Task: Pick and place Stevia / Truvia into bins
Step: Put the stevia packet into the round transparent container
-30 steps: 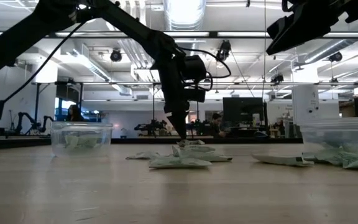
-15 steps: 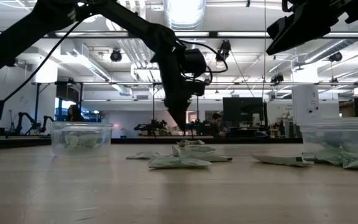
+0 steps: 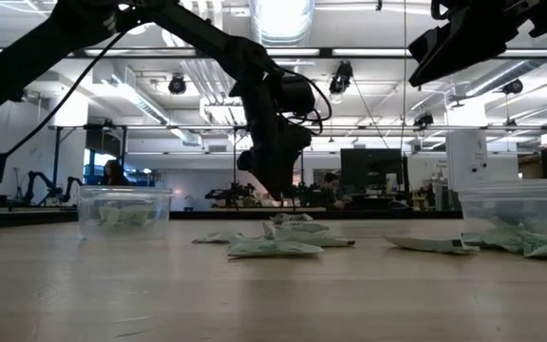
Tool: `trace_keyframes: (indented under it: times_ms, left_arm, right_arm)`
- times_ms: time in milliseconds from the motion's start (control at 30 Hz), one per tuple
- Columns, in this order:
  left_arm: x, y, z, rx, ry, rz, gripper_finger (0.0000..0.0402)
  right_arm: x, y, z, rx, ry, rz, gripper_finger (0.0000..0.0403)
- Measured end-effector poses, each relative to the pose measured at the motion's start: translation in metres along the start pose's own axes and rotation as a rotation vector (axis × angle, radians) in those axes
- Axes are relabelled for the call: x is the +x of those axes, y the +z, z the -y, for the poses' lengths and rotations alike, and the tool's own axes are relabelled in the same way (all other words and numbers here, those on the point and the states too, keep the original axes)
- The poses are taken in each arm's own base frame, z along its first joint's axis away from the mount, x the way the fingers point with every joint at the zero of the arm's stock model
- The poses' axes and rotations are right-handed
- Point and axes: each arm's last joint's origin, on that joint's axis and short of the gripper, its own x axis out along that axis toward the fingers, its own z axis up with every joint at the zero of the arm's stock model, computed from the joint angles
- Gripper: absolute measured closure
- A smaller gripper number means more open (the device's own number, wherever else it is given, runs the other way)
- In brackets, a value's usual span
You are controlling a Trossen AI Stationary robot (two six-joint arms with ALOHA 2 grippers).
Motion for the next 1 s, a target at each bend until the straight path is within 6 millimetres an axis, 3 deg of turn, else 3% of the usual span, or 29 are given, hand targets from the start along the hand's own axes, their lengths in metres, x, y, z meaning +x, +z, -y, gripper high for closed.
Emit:
trace_keyframes:
  times_ms: [133,300,733,867,1000]
  left_arm:
    - [-0.001,-0.005,-0.007,0.012,0.008,-0.055,0.0237]
    - [-0.002,-0.010,-0.012,0.262,0.001,-0.116,0.0237]
    - [-0.006,-0.023,-0.019,0.668,0.006,-0.271,0.0237]
    - [-0.011,-0.017,-0.018,0.722,0.025,-0.234,0.0237]
    - [-0.014,-0.009,-0.016,0.642,0.022,-0.152,0.0237]
  right_arm:
    - [0.000,-0.002,0.000,0.000,0.000,-0.014,0.0342]
    - [0.000,-0.002,0.000,-0.001,0.000,-0.015,0.0342]
    - [0.001,-0.002,0.000,-0.003,0.000,-0.016,0.0342]
    - [0.001,-0.002,0.000,-0.003,0.000,-0.012,0.0342]
    - [0.001,-0.002,0.000,0.000,-0.001,-0.010,0.0342]
